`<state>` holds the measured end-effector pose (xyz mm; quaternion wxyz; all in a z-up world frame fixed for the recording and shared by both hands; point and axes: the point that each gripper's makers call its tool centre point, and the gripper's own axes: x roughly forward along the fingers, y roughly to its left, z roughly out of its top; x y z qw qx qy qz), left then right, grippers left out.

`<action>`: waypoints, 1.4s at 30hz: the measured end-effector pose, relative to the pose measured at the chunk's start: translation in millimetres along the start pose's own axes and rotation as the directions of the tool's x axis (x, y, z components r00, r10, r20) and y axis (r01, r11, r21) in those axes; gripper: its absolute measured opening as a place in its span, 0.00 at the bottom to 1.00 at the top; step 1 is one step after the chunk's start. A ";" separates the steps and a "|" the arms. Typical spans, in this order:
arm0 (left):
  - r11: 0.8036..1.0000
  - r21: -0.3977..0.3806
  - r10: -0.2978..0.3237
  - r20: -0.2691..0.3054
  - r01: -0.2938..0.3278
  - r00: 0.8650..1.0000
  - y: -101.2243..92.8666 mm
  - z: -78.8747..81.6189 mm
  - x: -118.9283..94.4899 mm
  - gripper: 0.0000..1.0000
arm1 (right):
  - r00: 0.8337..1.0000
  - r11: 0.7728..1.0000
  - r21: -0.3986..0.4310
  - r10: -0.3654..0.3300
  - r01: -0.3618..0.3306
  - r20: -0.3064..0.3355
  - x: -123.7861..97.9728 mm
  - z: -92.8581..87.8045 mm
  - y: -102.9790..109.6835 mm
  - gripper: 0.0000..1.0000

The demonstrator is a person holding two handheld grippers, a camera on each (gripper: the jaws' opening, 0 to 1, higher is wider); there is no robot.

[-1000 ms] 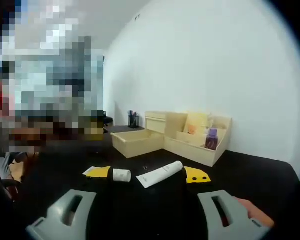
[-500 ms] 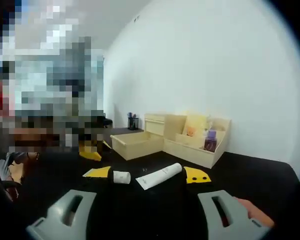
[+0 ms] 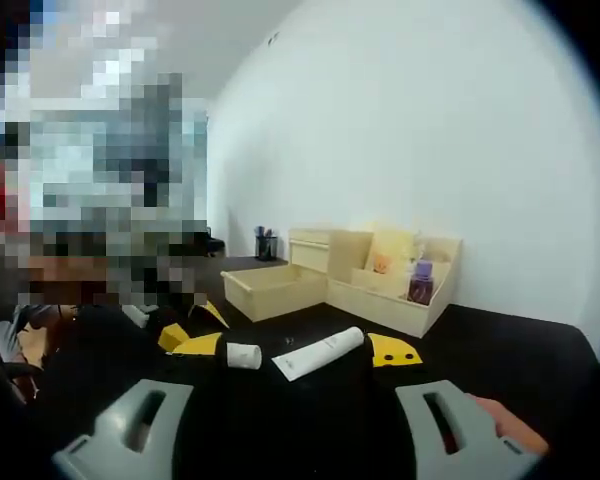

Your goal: Open the drawer, pick up the cosmetic bottles from the table one by one, place them into the drawer, release the gripper, close the drawer, and move the gripper away

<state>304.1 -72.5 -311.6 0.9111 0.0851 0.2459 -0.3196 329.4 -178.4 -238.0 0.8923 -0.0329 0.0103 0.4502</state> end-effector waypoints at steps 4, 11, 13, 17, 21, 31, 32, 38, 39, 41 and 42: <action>0.998 0.044 0.034 -0.028 -0.033 0.999 2.1 -3.3 5.4 0.36 | 1.000 1.000 0.000 0.000 0.000 0.001 0.0 0.3 -0.4 0.50; 0.997 0.070 0.050 -0.064 -0.045 0.997 1.6 -7.6 13.8 0.29 | 1.000 1.000 0.000 0.002 -0.002 0.005 -0.4 1.0 -0.4 0.50; 0.995 0.084 0.064 -0.067 -0.058 0.996 4.0 -8.1 14.2 0.27 | 1.000 1.000 0.001 0.002 -0.002 0.007 -0.6 1.4 -0.4 0.50; 0.995 0.083 0.062 -0.060 -0.057 0.996 4.0 -7.8 14.2 0.27 | 1.000 1.000 0.002 0.001 -0.001 0.009 -0.7 2.0 -0.6 0.50; 0.996 0.066 0.066 -0.059 -0.062 0.996 4.8 -7.6 13.3 0.25 | 1.000 1.000 0.017 0.008 -0.008 0.012 -0.3 1.6 0.6 0.50; 0.996 0.045 0.080 -0.046 -0.078 0.996 6.0 -5.6 9.1 0.17 | 0.994 0.966 0.239 0.086 -0.100 0.069 1.7 2.6 6.7 0.48; 0.996 0.042 0.080 -0.045 -0.078 0.996 6.0 -5.2 8.5 0.17 | 0.994 0.965 0.241 0.084 -0.099 0.071 1.6 3.1 6.8 0.48; 0.997 0.043 0.071 -0.023 -0.070 0.997 7.2 2.4 3.7 0.12 | 0.994 0.967 0.234 0.086 -0.100 0.068 2.9 2.4 8.0 0.48; 0.997 0.054 0.061 -0.025 -0.059 0.998 6.4 3.5 3.6 0.12 | 0.994 0.968 0.231 0.087 -0.099 0.065 3.5 1.9 7.9 0.48; 0.997 0.069 0.043 -0.051 -0.040 0.998 5.1 1.1 5.4 0.16 | 0.994 0.968 0.228 0.090 -0.102 0.062 4.0 1.4 9.0 0.48; 0.996 0.082 0.027 -0.054 -0.023 0.998 3.6 0.7 7.2 0.19 | 0.994 0.968 0.229 0.091 -0.103 0.062 4.2 1.3 9.6 0.48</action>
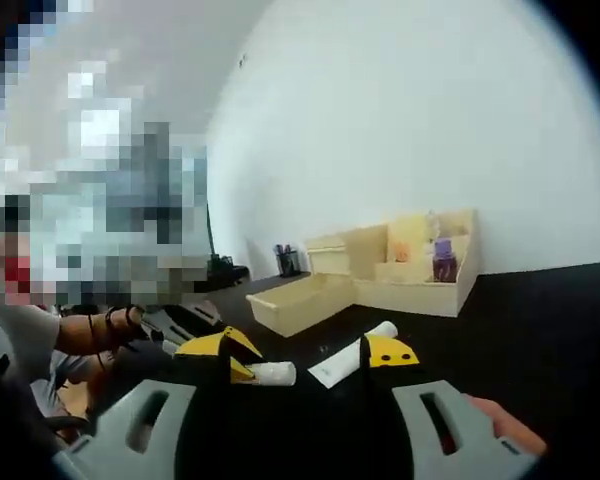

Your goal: Open the drawer, pick up the cosmetic bottles from the table one by one, place them into the drawer, release the gripper, close the drawer, and move the gripper away

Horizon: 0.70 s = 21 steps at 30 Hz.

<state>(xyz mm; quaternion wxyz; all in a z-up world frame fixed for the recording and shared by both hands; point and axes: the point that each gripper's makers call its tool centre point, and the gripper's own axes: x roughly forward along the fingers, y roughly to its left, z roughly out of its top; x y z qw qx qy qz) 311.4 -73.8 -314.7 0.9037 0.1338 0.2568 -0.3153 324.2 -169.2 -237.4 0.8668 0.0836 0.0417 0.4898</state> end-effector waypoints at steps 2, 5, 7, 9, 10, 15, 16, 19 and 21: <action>1.000 -0.007 -0.027 -0.030 0.027 0.999 -2.2 -4.7 4.4 0.24 | 1.000 1.000 -0.005 0.000 0.000 -0.003 0.3 -0.3 0.6 0.48; 0.998 0.007 -0.058 -0.109 0.060 0.992 -6.7 -18.7 11.8 0.37 | 1.000 1.000 -0.011 -0.002 0.002 -0.004 0.4 0.5 1.0 0.48; 0.996 -0.020 -0.084 -0.096 0.083 0.992 -8.5 -13.8 13.7 0.34 | 1.000 1.000 -0.009 -0.001 0.001 -0.002 0.6 1.1 1.2 0.48; 0.998 0.004 -0.059 -0.115 0.060 0.992 -3.3 -13.4 14.1 0.26 | 1.000 1.000 -0.009 -0.001 0.001 -0.003 0.6 1.8 1.0 0.48; 0.998 0.009 -0.057 -0.119 0.059 0.991 -3.8 -13.0 14.5 0.22 | 1.000 1.000 -0.008 0.000 0.000 -0.003 0.7 2.0 0.9 0.48; 0.999 0.001 -0.044 -0.122 0.044 0.992 -4.4 -11.9 12.2 0.21 | 1.000 1.000 -0.005 0.000 0.000 -0.001 0.4 3.3 1.9 0.47; 0.999 -0.002 -0.039 -0.117 0.039 0.992 -4.7 -11.2 11.2 0.21 | 1.000 1.000 -0.004 0.001 -0.001 0.000 0.4 3.4 2.1 0.47; 1.000 -0.008 -0.030 -0.076 0.030 0.997 -6.9 -4.1 7.2 0.21 | 1.000 1.000 0.012 0.011 -0.011 0.004 -0.6 3.9 5.0 0.47; 1.000 -0.007 -0.020 -0.041 0.020 0.999 -8.5 3.1 3.4 0.20 | 1.000 0.999 0.048 0.025 -0.026 0.015 -1.3 4.9 7.0 0.47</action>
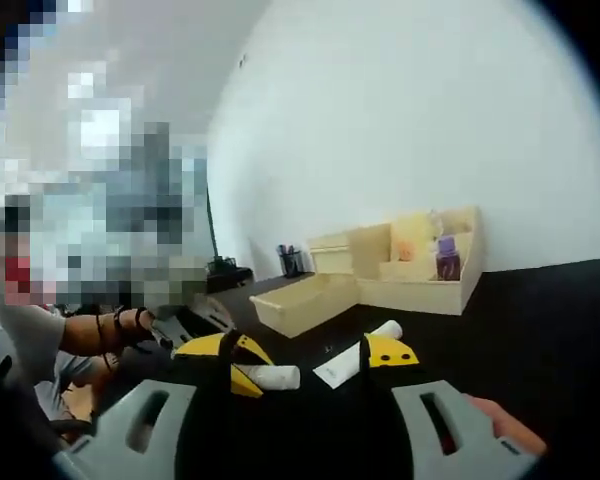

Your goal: Open the drawer, pick up the cosmetic bottles from the table one by one, place them into the drawer, release the gripper, close the drawer, and move the gripper away

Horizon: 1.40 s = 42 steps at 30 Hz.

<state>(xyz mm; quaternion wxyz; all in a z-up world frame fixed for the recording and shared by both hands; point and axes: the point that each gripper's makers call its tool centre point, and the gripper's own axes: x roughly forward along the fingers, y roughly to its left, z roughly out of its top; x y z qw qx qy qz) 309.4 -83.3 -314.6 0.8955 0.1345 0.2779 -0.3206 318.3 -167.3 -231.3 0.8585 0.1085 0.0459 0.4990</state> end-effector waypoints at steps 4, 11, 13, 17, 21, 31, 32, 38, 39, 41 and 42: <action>0.999 0.027 0.034 0.029 -0.035 0.999 -0.3 8.2 -6.0 0.16 | 0.999 0.994 0.108 0.031 -0.032 0.012 -0.6 -1.4 2.1 0.46; 0.996 0.073 0.053 0.016 -0.054 0.998 10.2 12.7 -11.7 0.13 | 0.999 0.991 0.130 0.032 -0.033 0.008 -1.2 -3.6 2.3 0.46; 0.997 0.063 0.051 -0.015 -0.050 0.999 8.8 8.7 -10.0 0.20 | 0.999 0.991 0.129 0.034 -0.035 0.008 -0.7 -4.1 3.0 0.46; 0.997 0.065 0.045 -0.068 -0.041 0.997 7.5 -0.7 0.7 0.24 | 0.999 0.991 0.130 0.036 -0.036 0.005 -1.2 -5.4 4.9 0.46; 1.000 0.030 0.013 -0.139 -0.009 0.990 7.8 1.6 11.3 0.24 | 0.999 0.991 0.131 0.036 -0.036 0.004 -1.8 -6.4 6.2 0.46; 0.999 0.024 -0.014 -0.270 0.021 0.963 3.7 -2.0 25.8 0.18 | 0.999 0.990 0.136 0.038 -0.039 0.011 -2.1 -6.3 9.0 0.45; 1.000 0.022 -0.013 -0.267 0.020 0.964 3.7 -2.0 25.3 0.18 | 0.999 0.990 0.137 0.038 -0.039 0.012 -2.0 -6.2 9.4 0.45; 1.000 0.026 0.020 -0.166 -0.016 0.986 2.4 7.8 13.7 0.17 | 0.998 0.985 0.162 0.054 -0.056 0.021 -0.9 -6.5 14.6 0.45; 0.999 0.028 0.027 -0.130 -0.023 0.991 2.8 13.0 10.8 0.17 | 0.998 0.984 0.170 0.058 -0.061 0.023 -0.4 -6.9 15.7 0.45; 0.999 0.031 0.041 -0.077 -0.038 0.996 1.9 20.3 3.1 0.17 | 0.997 0.980 0.185 0.068 -0.071 0.025 0.8 -8.2 18.4 0.45; 0.999 0.033 0.043 -0.045 -0.042 0.998 0.1 24.9 -0.4 0.17 | 0.997 0.978 0.195 0.072 -0.075 0.023 1.7 -9.4 20.0 0.45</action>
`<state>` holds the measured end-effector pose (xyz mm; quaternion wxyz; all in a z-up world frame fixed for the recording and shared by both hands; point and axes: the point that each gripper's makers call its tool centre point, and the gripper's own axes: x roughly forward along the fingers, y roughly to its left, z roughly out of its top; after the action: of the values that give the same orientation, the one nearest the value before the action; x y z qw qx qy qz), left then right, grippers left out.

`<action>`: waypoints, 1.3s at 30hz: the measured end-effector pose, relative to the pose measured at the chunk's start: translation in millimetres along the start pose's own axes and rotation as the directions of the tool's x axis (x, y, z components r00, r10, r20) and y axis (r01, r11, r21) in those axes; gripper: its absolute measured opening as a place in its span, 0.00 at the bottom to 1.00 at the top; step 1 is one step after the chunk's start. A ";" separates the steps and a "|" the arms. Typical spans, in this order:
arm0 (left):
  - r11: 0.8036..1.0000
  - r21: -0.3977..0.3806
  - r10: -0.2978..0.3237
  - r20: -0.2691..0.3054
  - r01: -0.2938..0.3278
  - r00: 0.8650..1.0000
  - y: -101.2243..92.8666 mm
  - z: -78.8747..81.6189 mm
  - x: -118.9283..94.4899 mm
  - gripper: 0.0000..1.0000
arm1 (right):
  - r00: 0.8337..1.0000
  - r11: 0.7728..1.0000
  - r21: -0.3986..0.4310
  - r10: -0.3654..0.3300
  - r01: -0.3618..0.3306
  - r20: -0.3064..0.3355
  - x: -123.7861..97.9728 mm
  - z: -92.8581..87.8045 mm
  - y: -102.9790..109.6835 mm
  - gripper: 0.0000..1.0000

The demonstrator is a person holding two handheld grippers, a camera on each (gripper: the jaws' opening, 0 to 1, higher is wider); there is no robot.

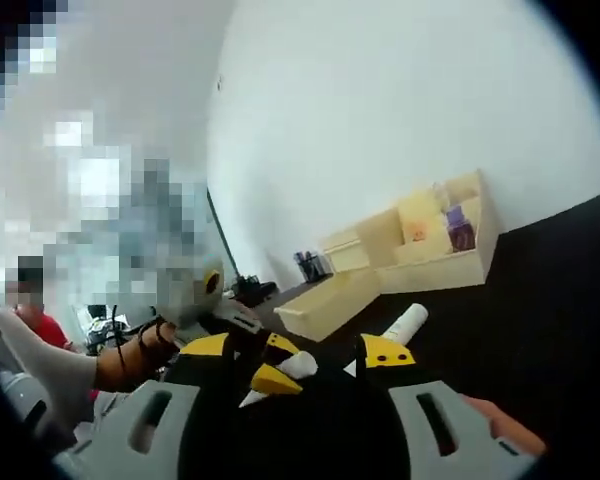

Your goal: Open the drawer, pick up the cosmetic bottles from the table one by one, place them into the drawer, release the gripper, close the drawer, and move the gripper away

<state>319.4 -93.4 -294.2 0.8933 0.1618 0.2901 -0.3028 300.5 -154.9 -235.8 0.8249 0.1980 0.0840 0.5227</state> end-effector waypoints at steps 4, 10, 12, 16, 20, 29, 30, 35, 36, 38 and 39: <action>0.999 0.018 0.032 0.118 -0.035 0.992 -8.7 16.9 -16.4 0.17 | 1.000 0.999 0.046 0.026 -0.026 -0.002 4.0 -5.6 8.9 0.41; 0.983 0.109 0.119 0.259 -0.151 0.959 -32.1 33.0 -29.6 0.17 | 0.999 0.998 -0.061 0.017 -0.014 0.044 3.4 5.6 19.7 0.34; 0.978 0.113 0.135 0.301 -0.176 0.944 -36.0 40.6 -31.7 0.17 | 0.998 0.991 -0.136 0.010 -0.001 0.064 1.6 11.1 27.0 0.30; 0.976 0.110 0.141 0.338 -0.187 0.931 -44.0 46.7 -31.2 0.17 | 0.998 0.990 -0.139 0.029 -0.021 0.056 1.0 10.8 35.1 0.28; 0.965 0.136 0.159 0.375 -0.224 0.913 -49.0 53.6 -32.2 0.17 | 0.999 0.995 -0.101 0.031 -0.027 0.036 1.6 7.3 33.8 0.26; 0.957 0.162 0.163 0.382 -0.239 0.910 -54.7 57.4 -28.4 0.17 | 1.000 0.994 -0.109 0.027 -0.026 0.006 -0.4 5.2 31.8 0.16; 0.958 0.159 0.161 0.386 -0.238 0.908 -54.9 57.8 -28.8 0.18 | 1.000 0.994 -0.109 0.027 -0.026 0.009 -0.6 5.6 31.9 0.15; 0.954 0.177 0.158 0.394 -0.243 0.905 -57.0 57.2 -28.5 0.19 | 1.000 0.992 -0.124 0.022 -0.021 0.005 -2.3 6.9 30.6 0.15; 0.955 0.178 0.157 0.383 -0.239 0.910 -57.3 54.5 -27.0 0.19 | 1.000 0.992 -0.125 0.020 -0.019 0.009 -3.2 8.5 29.2 0.15; 0.956 0.174 0.156 0.380 -0.236 0.912 -55.9 51.1 -25.4 0.21 | 1.000 0.993 -0.118 0.018 -0.016 0.017 -5.4 11.8 26.5 0.15; 0.957 0.171 0.154 0.376 -0.232 0.914 -56.5 48.3 -23.2 0.21 | 1.000 0.993 -0.115 0.017 -0.014 0.024 -6.3 13.6 25.4 0.15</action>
<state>288.8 -148.7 -248.7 0.9343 0.2262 0.0707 -0.2662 281.3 -154.3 -213.3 0.8319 0.1575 0.0421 0.5305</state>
